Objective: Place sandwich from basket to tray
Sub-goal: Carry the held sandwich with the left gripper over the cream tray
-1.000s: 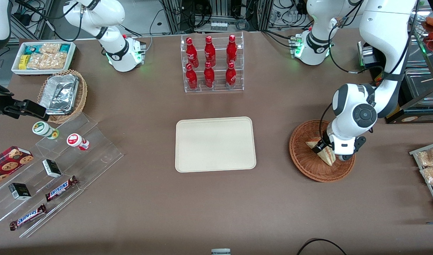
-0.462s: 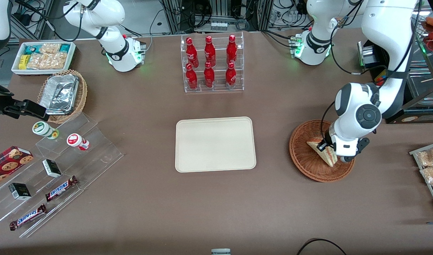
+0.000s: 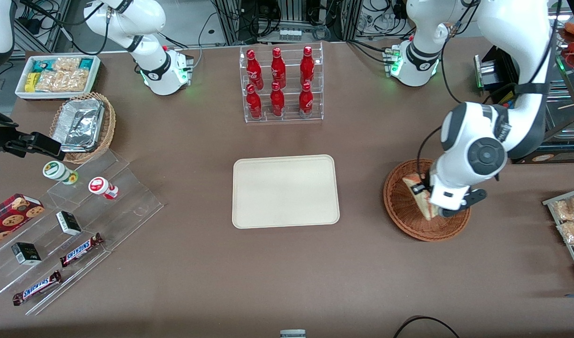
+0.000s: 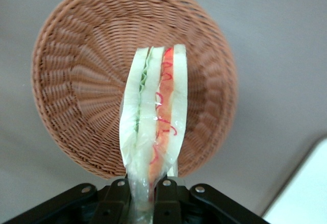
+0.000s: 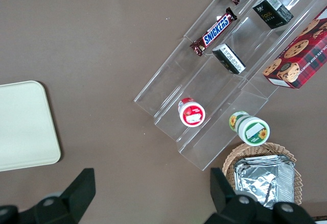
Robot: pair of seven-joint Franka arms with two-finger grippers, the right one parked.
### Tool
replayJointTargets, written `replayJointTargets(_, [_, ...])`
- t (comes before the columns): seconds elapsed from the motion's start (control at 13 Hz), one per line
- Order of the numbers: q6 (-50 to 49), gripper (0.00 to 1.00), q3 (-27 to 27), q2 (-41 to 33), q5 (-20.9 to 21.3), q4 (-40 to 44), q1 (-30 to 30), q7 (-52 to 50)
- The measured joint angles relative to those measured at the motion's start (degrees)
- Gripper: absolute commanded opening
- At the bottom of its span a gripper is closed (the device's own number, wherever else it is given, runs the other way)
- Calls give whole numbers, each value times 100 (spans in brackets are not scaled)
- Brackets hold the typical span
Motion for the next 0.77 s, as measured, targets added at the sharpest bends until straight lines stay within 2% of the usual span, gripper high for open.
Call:
replayJointTargets(0.46, [-65, 0, -71, 266, -8, 404, -1134, 103])
replayJointTargets(0.77, [-52, 0, -81, 1197, -121, 1298, -2025, -446])
